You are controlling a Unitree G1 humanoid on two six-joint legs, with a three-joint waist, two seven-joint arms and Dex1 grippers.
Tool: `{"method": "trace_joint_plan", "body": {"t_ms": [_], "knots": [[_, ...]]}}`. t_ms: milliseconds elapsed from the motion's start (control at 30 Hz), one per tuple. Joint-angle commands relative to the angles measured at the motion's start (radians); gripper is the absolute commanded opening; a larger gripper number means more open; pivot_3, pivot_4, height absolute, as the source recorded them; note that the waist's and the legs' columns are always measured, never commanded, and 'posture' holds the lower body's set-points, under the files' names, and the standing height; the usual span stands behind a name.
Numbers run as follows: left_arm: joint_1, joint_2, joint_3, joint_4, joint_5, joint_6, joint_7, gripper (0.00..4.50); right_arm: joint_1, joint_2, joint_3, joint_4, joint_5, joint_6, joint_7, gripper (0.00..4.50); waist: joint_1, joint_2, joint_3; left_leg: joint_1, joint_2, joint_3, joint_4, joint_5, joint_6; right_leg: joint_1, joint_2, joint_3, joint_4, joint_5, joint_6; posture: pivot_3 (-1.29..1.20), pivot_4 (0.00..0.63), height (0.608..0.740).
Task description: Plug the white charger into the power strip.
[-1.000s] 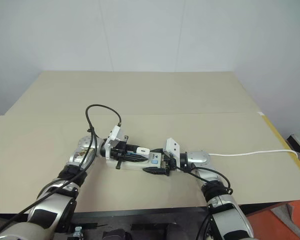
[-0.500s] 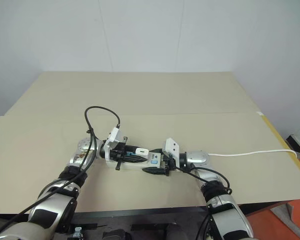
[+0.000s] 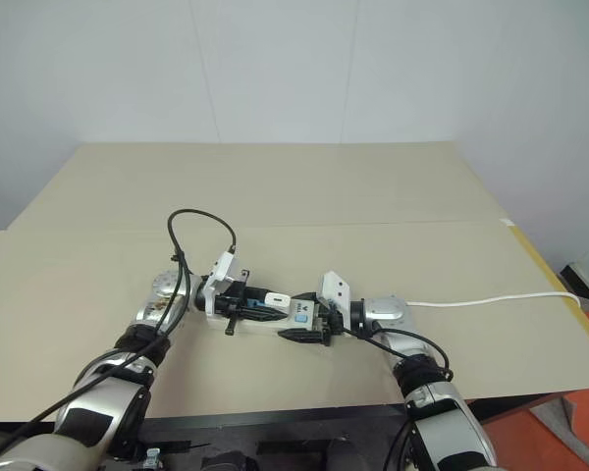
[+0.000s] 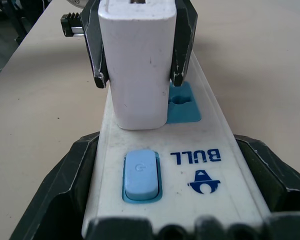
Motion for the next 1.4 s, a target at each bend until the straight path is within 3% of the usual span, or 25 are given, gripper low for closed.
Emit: {"method": "trace_joint_plan", "body": {"t_ms": [33, 867, 1233, 1400], "knots": [[0.029, 0.093, -0.008, 0.073, 0.085, 0.027, 0.015, 1.00, 0.008, -0.017, 0.003, -0.002, -0.001, 0.005, 0.031, 3.44, -0.002, 0.000, 0.000, 0.000, 0.000, 0.000, 0.000, 0.000, 0.000, 0.000, 0.000, 0.000, 0.000, 0.000, 0.000, 0.00, 0.150, 0.740], [0.057, 0.143, -0.022, 0.054, 0.098, 0.067, 0.038, 1.00, -0.003, -0.014, 0.001, 0.017, -0.005, -0.005, 0.029, 3.44, -0.006, 0.000, 0.000, 0.009, 0.001, 0.000, -0.004, -0.001, 0.000, 0.006, 0.001, 0.000, 0.000, -0.002, -0.001, 0.00, 0.150, 0.740], [0.048, 0.136, -0.010, 0.038, 0.105, 0.096, 0.024, 4.40, -0.008, -0.010, -0.001, 0.025, -0.009, -0.010, 0.027, 3.44, 0.012, 0.006, -0.004, 0.012, -0.001, 0.001, -0.007, -0.001, 0.000, 0.009, -0.001, 0.000, -0.001, -0.003, 0.001, 0.00, 0.150, 0.740], [0.038, 0.135, 0.031, 0.000, 0.084, 0.080, 0.011, 4.46, -0.010, -0.006, -0.004, 0.030, -0.010, -0.014, 0.029, 3.44, 0.006, 0.006, -0.004, 0.008, 0.000, 0.000, -0.008, -0.001, 0.000, 0.005, 0.000, -0.001, -0.002, -0.003, -0.002, 0.00, 0.150, 0.740]]}}
